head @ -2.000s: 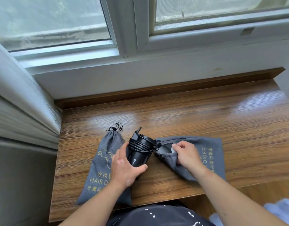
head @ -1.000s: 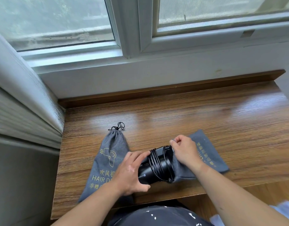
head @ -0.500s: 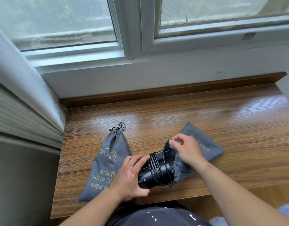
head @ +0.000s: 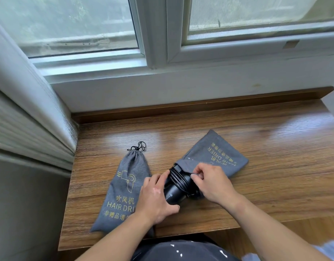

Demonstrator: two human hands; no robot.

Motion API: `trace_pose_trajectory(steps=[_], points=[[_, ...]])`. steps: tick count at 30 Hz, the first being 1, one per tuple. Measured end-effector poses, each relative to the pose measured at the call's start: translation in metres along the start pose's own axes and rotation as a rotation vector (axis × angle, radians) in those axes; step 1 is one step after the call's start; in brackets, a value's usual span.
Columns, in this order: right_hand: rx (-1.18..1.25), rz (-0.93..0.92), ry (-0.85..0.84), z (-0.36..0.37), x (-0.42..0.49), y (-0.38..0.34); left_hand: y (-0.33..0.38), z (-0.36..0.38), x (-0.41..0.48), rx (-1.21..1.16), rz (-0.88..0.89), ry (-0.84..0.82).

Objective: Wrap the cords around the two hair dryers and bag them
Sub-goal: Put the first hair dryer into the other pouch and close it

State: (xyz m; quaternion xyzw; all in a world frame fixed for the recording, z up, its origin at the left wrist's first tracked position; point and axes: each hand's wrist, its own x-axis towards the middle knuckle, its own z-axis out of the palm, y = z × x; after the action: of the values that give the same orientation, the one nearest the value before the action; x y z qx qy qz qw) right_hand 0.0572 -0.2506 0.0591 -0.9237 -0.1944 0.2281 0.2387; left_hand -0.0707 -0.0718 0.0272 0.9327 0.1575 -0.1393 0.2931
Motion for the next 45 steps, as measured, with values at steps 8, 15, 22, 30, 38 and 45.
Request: trace_pose_trajectory(steps=[8, 15, 22, 30, 38, 45], points=[[0.044, -0.08, 0.029, 0.019, 0.005, -0.031, 0.008, 0.005, 0.004, 0.254, 0.298, -0.006], [-0.004, -0.126, -0.071, 0.019, -0.011, -0.018, 0.004, 0.001, 0.008, -0.246, -0.213, 0.067], [0.16, -0.284, -0.207, 0.028, -0.023, -0.023, -0.002, -0.002, 0.014, -0.201, -0.196, 0.017], [0.176, -0.242, -0.051, 0.05, -0.025, 0.004, 0.012, 0.023, 0.015, -0.37, -0.344, 0.062], [0.114, 0.001, -0.113, 0.089, -0.045, 0.033, 0.014, 0.027, 0.019, -0.353, -0.392, -0.026], [0.15, 0.067, -0.048, 0.091, -0.043, 0.046, -0.015, 0.045, 0.025, -0.364, -0.327, 0.0]])
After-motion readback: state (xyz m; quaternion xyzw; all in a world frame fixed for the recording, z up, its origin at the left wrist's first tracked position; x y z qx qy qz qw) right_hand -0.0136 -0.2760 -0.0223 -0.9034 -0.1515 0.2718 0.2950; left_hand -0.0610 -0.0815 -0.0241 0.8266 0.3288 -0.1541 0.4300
